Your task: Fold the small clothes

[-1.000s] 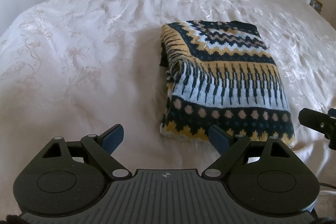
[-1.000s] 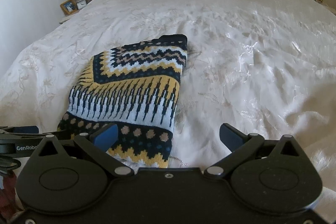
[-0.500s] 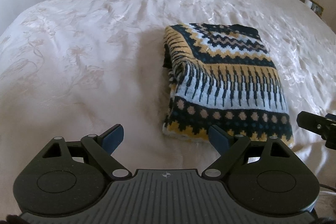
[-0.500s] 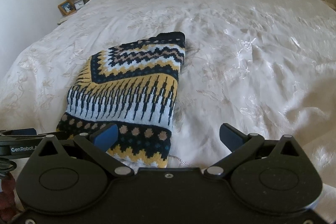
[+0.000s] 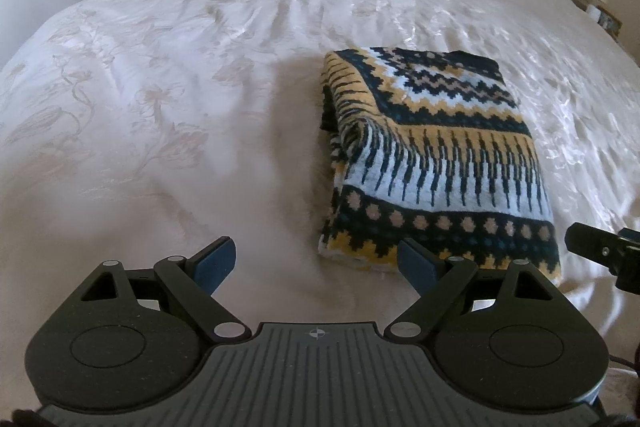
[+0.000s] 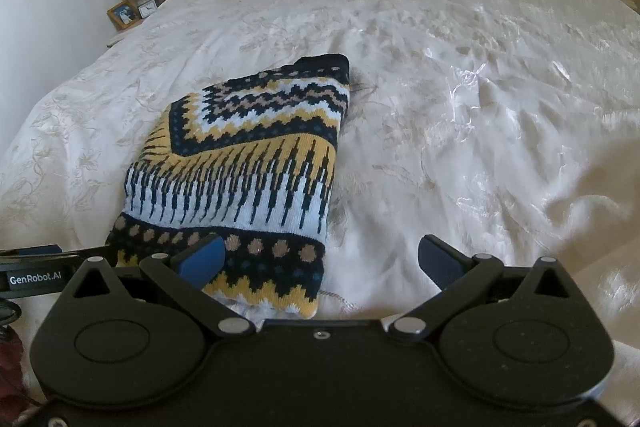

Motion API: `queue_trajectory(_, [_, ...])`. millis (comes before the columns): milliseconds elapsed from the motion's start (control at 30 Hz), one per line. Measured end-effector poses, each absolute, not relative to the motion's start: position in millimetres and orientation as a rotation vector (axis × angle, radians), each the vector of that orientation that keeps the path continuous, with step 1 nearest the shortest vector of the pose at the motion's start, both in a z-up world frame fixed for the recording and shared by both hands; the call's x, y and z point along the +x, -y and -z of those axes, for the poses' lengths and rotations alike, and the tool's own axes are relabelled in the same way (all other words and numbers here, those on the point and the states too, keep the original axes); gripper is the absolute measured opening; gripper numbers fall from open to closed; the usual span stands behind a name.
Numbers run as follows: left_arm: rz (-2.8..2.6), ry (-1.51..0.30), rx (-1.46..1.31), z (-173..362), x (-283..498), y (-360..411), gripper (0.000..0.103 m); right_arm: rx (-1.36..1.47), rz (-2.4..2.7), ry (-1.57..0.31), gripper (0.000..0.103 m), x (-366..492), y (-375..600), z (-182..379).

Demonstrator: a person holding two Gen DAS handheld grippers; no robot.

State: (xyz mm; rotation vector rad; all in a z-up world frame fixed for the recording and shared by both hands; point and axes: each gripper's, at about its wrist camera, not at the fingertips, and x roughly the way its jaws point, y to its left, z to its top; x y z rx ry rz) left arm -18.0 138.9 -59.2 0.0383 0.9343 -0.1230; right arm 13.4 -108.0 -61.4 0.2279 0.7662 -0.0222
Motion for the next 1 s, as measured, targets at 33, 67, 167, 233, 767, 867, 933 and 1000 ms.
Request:
queue_trajectory(33, [0.121,-0.935,0.037,59.2,-17.9,-139.1,0.088,0.228,0.022,-0.767,0.102,13.4,107.8,61.6])
queue_trajectory(67, [0.12,-0.935,0.035,59.2,-17.9,-139.5,0.088,0.227,0.022,-0.767,0.102,13.1,107.6,61.8])
queue_trajectory(167, [0.117,-0.934,0.032,58.7,-17.8,-140.3,0.088,0.228,0.022,-0.768,0.102,13.4,107.6,61.8])
queue_trajectory(233, [0.117,-0.935,0.032,58.7,-17.8,-140.0,0.088,0.229,0.022,-0.769,0.102,13.2,107.3,62.2])
queue_trajectory(767, [0.119,-0.939,0.041,59.0,-18.1,-139.0,0.088,0.229,0.022,-0.771,0.102,13.4,106.5,63.3])
queue_trajectory(867, [0.12,-0.94,0.041,59.3,-17.9,-138.2,0.088,0.23,0.022,-0.772,0.102,13.4,106.5,63.5])
queue_trajectory(933, [0.12,-0.94,0.041,59.3,-18.0,-138.2,0.088,0.23,0.021,-0.772,0.102,13.0,105.7,64.1])
queue_trajectory(1000, [0.12,-0.94,0.04,59.4,-18.0,-138.2,0.088,0.23,0.021,-0.773,0.102,13.1,105.6,64.1])
